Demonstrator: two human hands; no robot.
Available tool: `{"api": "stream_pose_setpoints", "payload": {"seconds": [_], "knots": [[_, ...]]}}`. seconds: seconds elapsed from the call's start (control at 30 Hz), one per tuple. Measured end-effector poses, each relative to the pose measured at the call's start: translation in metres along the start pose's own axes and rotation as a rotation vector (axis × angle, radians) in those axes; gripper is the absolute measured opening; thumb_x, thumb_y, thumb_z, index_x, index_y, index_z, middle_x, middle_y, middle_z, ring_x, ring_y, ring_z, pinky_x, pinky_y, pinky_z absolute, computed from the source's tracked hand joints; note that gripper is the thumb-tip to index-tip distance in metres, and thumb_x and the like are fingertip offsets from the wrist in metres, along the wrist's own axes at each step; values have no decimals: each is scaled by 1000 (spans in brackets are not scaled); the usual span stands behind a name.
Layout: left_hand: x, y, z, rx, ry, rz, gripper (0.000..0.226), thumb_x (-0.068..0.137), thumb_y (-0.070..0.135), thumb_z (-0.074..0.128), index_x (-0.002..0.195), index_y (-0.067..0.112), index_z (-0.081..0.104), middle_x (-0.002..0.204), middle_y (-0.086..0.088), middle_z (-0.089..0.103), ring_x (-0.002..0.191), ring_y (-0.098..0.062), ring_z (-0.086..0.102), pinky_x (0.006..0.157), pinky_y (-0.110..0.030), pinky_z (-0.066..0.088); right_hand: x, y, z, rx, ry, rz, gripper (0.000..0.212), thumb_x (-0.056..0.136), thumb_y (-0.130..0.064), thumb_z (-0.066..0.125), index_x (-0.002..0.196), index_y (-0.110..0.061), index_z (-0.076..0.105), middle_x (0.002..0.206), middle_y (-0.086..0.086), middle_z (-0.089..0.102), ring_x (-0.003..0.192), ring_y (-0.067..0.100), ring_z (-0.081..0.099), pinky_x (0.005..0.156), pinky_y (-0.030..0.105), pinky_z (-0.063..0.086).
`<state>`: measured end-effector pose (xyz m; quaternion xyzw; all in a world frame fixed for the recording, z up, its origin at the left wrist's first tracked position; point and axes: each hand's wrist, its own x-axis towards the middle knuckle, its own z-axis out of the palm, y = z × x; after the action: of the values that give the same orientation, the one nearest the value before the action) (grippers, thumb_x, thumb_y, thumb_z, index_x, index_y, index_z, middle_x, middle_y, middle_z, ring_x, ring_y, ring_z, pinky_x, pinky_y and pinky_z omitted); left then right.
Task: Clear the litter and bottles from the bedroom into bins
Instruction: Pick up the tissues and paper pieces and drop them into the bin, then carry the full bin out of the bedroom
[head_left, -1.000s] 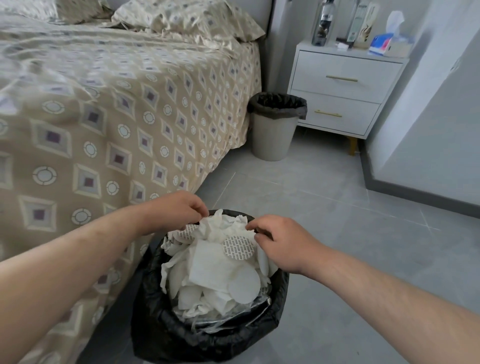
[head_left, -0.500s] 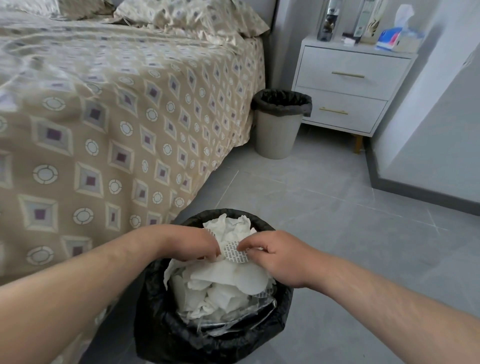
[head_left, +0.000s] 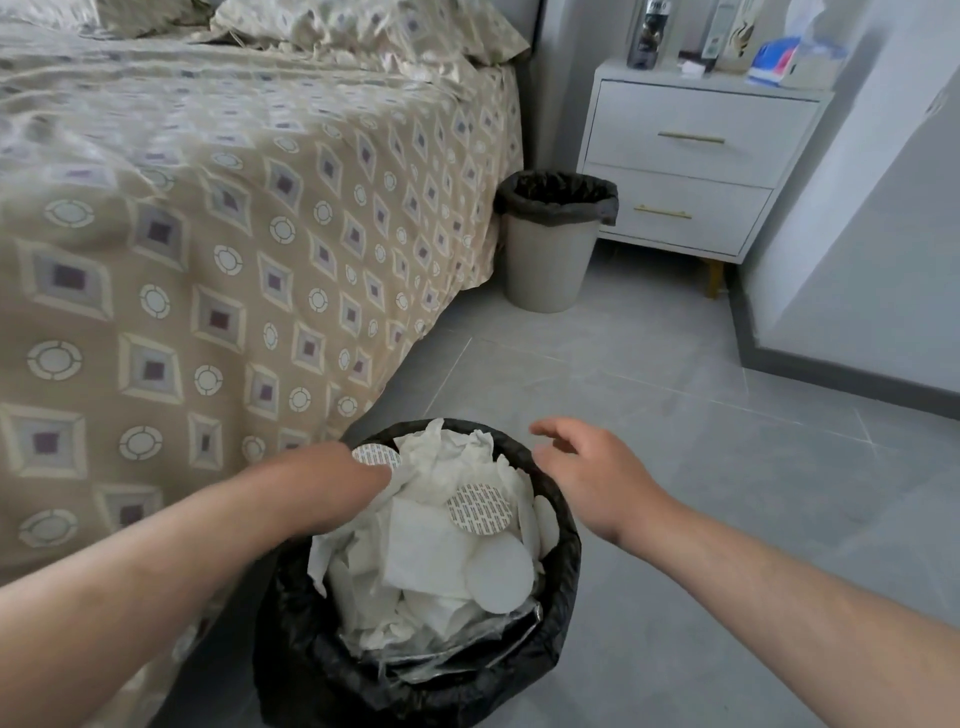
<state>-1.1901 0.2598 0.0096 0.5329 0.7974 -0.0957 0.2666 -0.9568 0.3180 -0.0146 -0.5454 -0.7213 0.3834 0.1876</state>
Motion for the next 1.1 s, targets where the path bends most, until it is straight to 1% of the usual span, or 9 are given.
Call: {"api": "stream_pose_setpoints", "payload": {"seconds": [0.13,0.23,0.3,0.4,0.53,0.77,0.93,1.03,1.1], "knots": [[4,-4,9,-208,-66,-114,79,88,69,26,142,13,42,147,-10,44,131,-30,44,108,-41,36,9,8,11,-16,-128,209,46,94,-38,47,136,-18,45,128,7,55,116,24,52,86,29,36],[8,-6,9,-358,-106,-139,75,89,69,26,141,18,41,131,-4,53,118,-32,52,89,-42,46,9,11,17,52,-150,229,21,91,-35,50,97,-15,54,86,-1,56,78,18,52,64,29,37],[8,1,9,-545,-93,-110,62,92,64,29,135,22,44,104,1,53,96,-24,54,79,-37,42,11,17,14,55,-126,231,18,89,-35,51,93,-17,51,83,-2,56,74,14,51,59,29,35],[18,12,11,-646,-11,-77,63,95,58,31,135,13,46,120,-8,58,103,-28,56,88,-39,43,13,27,2,51,-48,244,22,88,-35,52,103,-18,54,89,-3,59,80,13,55,61,29,38],[37,17,18,-756,142,17,39,97,44,41,88,11,59,109,-17,64,96,-32,58,90,-40,45,12,47,-14,113,32,303,20,88,-34,52,98,-17,57,88,3,62,75,16,56,63,30,41],[50,26,27,-1104,-39,-121,43,98,42,41,80,10,63,55,-3,67,64,-24,59,58,-27,43,9,66,-26,322,-3,412,31,84,-31,53,97,-4,61,96,23,68,86,39,69,67,58,58],[57,51,13,-1210,6,-60,40,100,39,38,82,10,60,54,-2,66,48,-17,62,36,-15,41,16,58,-45,307,49,373,39,79,-34,55,95,2,58,79,17,65,81,42,68,68,62,55],[48,73,-15,-1236,80,-40,34,98,37,41,93,11,60,76,-5,66,65,-20,59,53,-25,42,23,40,-71,247,91,349,42,71,-40,53,91,-3,60,82,13,69,85,42,67,71,60,56],[36,85,-36,-1258,137,-29,28,95,33,45,83,12,59,65,-2,63,59,-20,55,54,-27,39,24,25,-94,235,132,336,43,68,-42,52,89,-5,61,78,10,67,87,41,66,77,58,56]]}}
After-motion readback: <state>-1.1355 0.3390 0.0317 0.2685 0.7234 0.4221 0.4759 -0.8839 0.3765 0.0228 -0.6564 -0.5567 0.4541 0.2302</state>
